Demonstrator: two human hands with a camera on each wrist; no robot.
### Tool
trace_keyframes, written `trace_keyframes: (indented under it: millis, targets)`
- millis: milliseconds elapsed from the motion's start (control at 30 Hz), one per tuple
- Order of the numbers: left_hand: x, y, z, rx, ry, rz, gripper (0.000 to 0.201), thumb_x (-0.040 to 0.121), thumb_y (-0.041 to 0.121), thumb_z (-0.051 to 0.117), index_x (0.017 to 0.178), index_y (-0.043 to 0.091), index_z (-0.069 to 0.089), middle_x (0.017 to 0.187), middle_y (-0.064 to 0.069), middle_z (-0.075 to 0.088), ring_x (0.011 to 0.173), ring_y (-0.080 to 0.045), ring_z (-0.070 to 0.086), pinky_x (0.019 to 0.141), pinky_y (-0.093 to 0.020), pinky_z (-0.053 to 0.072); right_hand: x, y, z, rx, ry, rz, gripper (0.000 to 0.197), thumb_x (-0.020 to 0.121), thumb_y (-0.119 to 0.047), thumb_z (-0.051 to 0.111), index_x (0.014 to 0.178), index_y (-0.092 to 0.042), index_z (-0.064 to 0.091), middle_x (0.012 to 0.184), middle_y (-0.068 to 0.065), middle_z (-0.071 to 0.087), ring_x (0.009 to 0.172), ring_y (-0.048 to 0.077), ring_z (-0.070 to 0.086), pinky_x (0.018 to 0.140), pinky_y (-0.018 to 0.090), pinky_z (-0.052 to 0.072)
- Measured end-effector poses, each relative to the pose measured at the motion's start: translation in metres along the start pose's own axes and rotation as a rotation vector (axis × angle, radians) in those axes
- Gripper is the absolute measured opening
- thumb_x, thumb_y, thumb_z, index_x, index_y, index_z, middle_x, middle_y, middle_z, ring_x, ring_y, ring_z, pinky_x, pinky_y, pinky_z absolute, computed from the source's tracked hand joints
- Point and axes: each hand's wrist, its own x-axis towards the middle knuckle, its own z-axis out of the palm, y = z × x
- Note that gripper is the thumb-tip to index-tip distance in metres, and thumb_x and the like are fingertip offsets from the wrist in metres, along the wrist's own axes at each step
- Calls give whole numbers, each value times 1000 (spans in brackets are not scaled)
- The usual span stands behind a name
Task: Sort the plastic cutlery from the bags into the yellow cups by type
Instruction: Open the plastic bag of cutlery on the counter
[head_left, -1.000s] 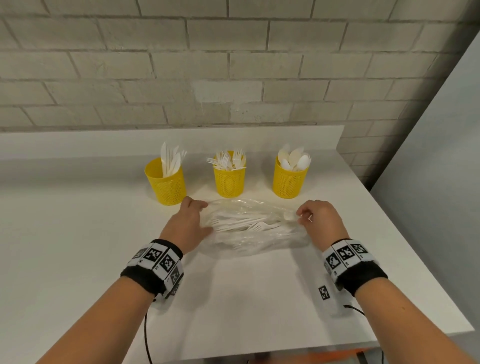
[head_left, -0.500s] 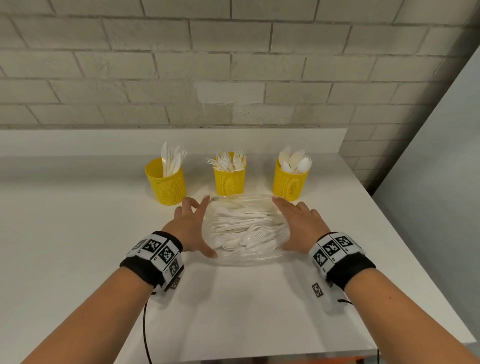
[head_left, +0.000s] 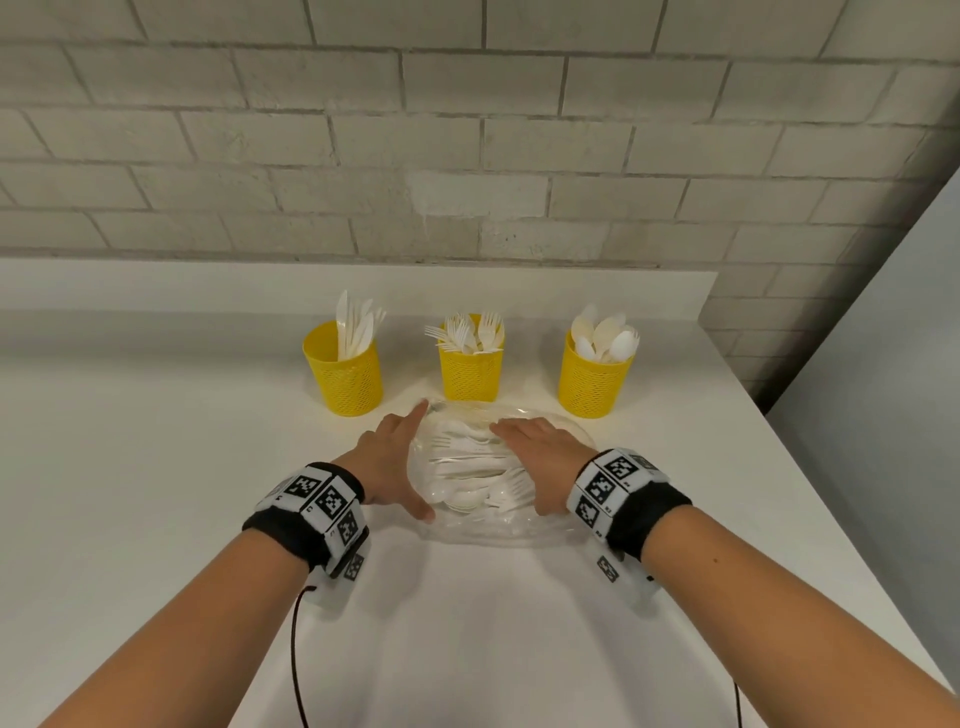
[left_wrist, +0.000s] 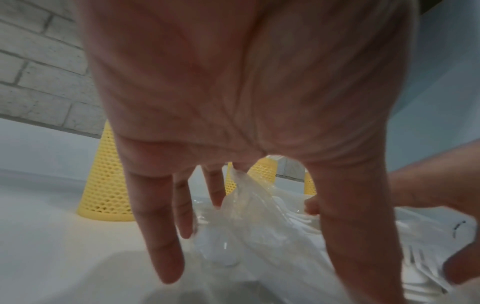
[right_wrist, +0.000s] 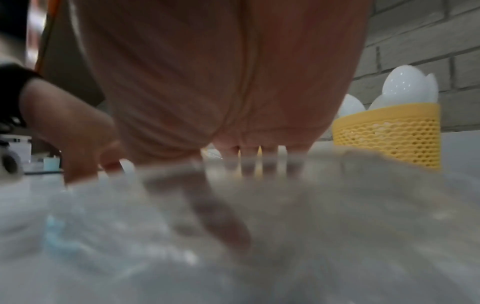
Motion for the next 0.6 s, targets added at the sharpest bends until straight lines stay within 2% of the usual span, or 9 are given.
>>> trace_keyframes:
  millis: [67, 200, 267, 367, 467, 600]
  targets:
    - [0, 0, 0, -32, -6, 9, 140, 53, 37, 90, 148, 39, -11, 144, -10, 26, 133, -34, 29, 110, -51, 30, 7, 3, 2, -37, -15, -1, 102, 71, -11, 74, 150, -19, 11, 155, 2, 19, 139, 24, 22, 114, 39, 25]
    - [0, 2, 0, -88, -1, 31, 137, 56, 28, 90, 149, 38, -10, 140, -10, 28, 131, -33, 31, 109, -50, 31, 17, 4, -3, -150, 109, -27, 89, 70, -34, 71, 146, -24, 26, 133, 2, 34, 120, 24, 32, 100, 37, 28]
    - [2, 5, -1, -114, 3, 49, 136, 56, 23, 90, 150, 34, -8, 139, -10, 28, 130, -32, 32, 109, -47, 33, 23, 2, -5, -119, 145, -55, 87, 69, -42, 72, 144, -24, 31, 127, 2, 36, 117, 23, 33, 99, 35, 30]
    - [6, 7, -3, -141, -3, 66, 132, 59, 15, 88, 151, 27, -6, 140, -9, 25, 128, -28, 35, 105, -34, 36, 31, 0, -4, -63, 156, -72, 85, 67, -51, 72, 139, -21, 38, 131, 1, 38, 120, 22, 33, 104, 35, 32]
    - [10, 8, -3, -144, -10, 56, 128, 61, 13, 86, 152, 24, -4, 142, -8, 24, 128, -26, 36, 101, -29, 36, 37, 0, -1, -22, 172, -65, 76, 67, -51, 74, 129, -20, 44, 130, 1, 42, 119, 22, 36, 102, 35, 32]
    - [11, -1, -3, -178, 19, -6, 125, 62, 18, 86, 152, 29, 1, 140, -8, 28, 126, -28, 39, 106, -37, 36, 38, 6, 3, -34, 226, -80, 65, 66, -48, 74, 117, -17, 48, 121, 2, 42, 111, 23, 36, 93, 32, 30]
